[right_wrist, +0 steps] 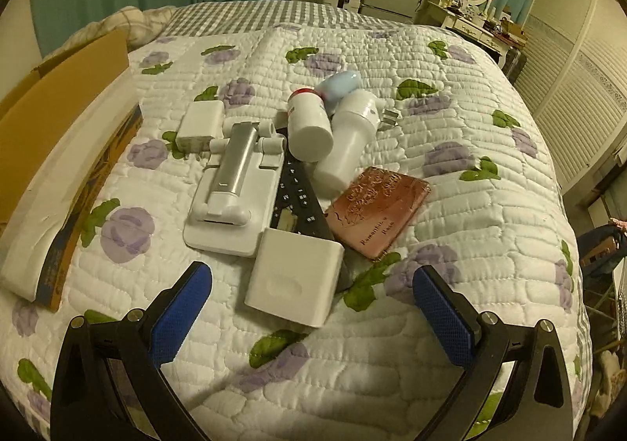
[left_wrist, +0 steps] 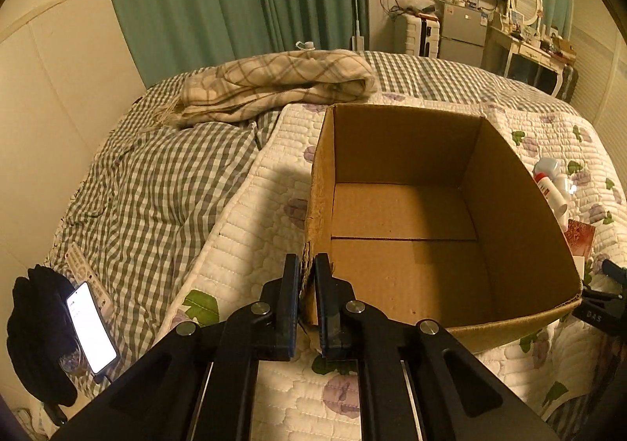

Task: Organize rigid objects
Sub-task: 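Move the right gripper to the white charger and close on it, then carry the white charger into the box with the right gripper and release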

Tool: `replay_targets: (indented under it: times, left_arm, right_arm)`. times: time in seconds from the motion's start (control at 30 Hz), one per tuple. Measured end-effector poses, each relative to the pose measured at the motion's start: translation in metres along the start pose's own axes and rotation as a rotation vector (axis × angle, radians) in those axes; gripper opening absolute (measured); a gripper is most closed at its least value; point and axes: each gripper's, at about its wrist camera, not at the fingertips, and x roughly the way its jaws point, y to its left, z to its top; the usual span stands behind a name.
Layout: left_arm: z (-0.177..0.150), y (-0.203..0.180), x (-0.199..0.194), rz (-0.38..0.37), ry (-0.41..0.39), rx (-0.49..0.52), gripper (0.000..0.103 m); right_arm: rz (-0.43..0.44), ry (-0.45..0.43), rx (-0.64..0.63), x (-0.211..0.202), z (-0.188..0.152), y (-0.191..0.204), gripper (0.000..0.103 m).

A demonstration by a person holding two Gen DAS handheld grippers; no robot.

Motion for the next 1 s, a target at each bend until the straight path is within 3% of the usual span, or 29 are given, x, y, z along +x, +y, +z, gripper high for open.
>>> replay_targets:
  times: [0.17, 0.27, 0.43, 0.67, 1.0]
  left_arm:
    - [-0.002, -0.001, 0.000, -0.009, 0.000, -0.003, 0.008]
    - [-0.002, -0.001, 0.000, -0.006, -0.001, 0.000, 0.008]
    - [-0.003, 0.000, 0.000, -0.011, -0.003, -0.001, 0.008]
    - [-0.003, 0.001, 0.000, -0.024, -0.005, -0.003, 0.008]
    - [-0.003, 0.002, 0.000, -0.037, -0.002, -0.005, 0.008]
  right_arm:
    - [-0.040, 0.029, -0.001, 0.016, 0.003, 0.004, 0.092]
    - [-0.051, 0.049, -0.017, 0.022, 0.002, 0.007, 0.069]
    - [-0.021, 0.036, -0.037, 0.020, 0.002, 0.010, 0.055]
    - [0.001, -0.016, -0.022, 0.001, 0.000, 0.007, 0.053]
    - [0.092, -0.219, -0.067, -0.079, 0.034, 0.027, 0.052]
